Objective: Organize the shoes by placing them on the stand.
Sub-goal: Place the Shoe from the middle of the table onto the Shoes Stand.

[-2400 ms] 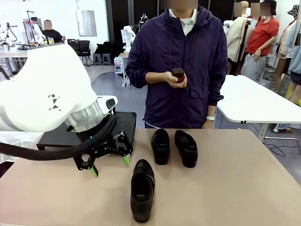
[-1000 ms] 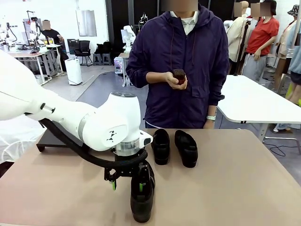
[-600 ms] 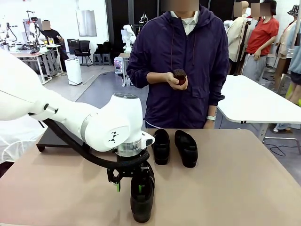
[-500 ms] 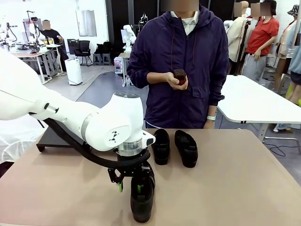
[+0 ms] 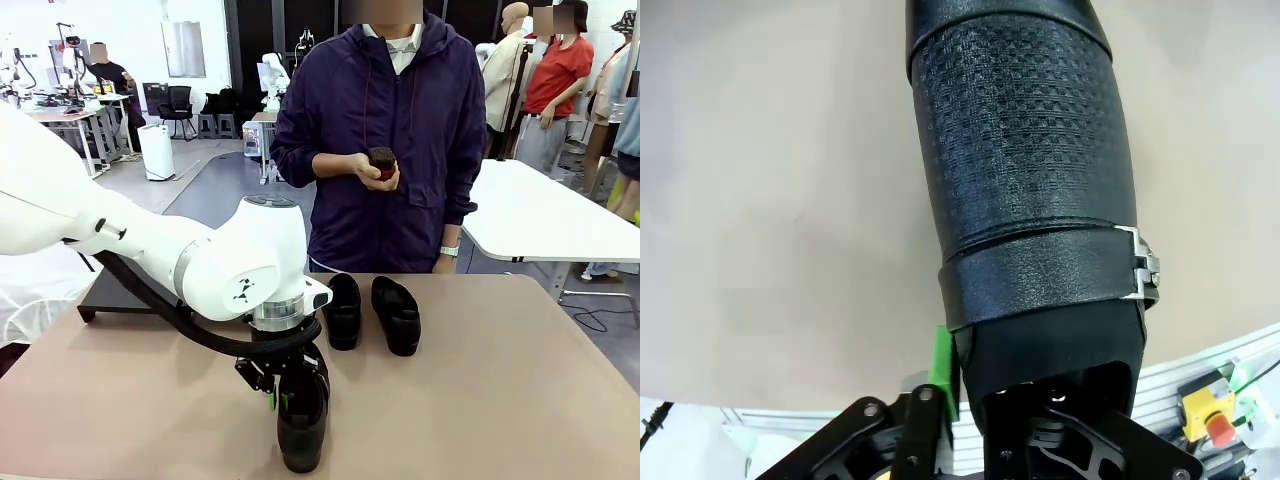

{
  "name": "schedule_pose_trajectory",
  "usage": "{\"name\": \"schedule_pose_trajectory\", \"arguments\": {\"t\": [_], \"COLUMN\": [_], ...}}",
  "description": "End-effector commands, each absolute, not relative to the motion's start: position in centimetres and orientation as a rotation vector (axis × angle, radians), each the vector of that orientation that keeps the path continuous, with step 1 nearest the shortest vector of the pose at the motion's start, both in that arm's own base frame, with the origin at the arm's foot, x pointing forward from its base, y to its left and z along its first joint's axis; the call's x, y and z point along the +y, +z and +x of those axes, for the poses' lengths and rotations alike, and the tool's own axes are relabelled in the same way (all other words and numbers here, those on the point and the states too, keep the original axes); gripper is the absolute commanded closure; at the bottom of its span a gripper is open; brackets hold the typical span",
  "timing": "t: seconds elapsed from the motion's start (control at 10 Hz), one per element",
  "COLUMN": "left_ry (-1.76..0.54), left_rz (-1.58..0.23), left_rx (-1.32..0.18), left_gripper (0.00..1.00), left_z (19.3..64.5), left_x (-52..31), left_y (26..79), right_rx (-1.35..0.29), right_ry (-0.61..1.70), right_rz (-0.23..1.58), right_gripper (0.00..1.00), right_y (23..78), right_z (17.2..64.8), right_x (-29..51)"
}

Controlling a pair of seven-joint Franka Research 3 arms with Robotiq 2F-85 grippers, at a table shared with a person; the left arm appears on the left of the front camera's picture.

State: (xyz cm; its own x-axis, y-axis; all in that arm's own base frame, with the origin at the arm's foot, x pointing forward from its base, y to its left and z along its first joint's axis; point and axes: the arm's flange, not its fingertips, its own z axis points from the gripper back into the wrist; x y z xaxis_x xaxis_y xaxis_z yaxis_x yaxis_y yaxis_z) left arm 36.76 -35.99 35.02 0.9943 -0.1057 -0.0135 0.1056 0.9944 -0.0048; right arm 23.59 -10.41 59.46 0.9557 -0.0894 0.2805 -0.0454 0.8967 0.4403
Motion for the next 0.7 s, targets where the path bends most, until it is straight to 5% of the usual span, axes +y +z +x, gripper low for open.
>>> {"name": "schedule_pose_trajectory", "arguments": {"t": [0.0,0.3,0.6], "left_ry": [-0.112,-0.157,-0.226], "left_rz": [0.023,-0.003,-0.059], "left_rx": [-0.014,-0.033,-0.212], "left_gripper": [1.00,1.00,1.00], "left_z": [37.0,37.0,34.2], "left_x": [-36.5,-36.7,-35.1], "left_y": [35.0,36.7,45.7], "right_rx": [-0.305,-0.305,-0.305], "right_ry": [-0.003,-0.003,-0.003], "right_rz": [0.467,0.467,0.467], "right_gripper": [0.00,0.00,0.00], "right_y": [59.7,59.7,59.7], "right_z": [23.6,23.6,23.6], "right_x": [-10.6,-10.6,-10.6]}}
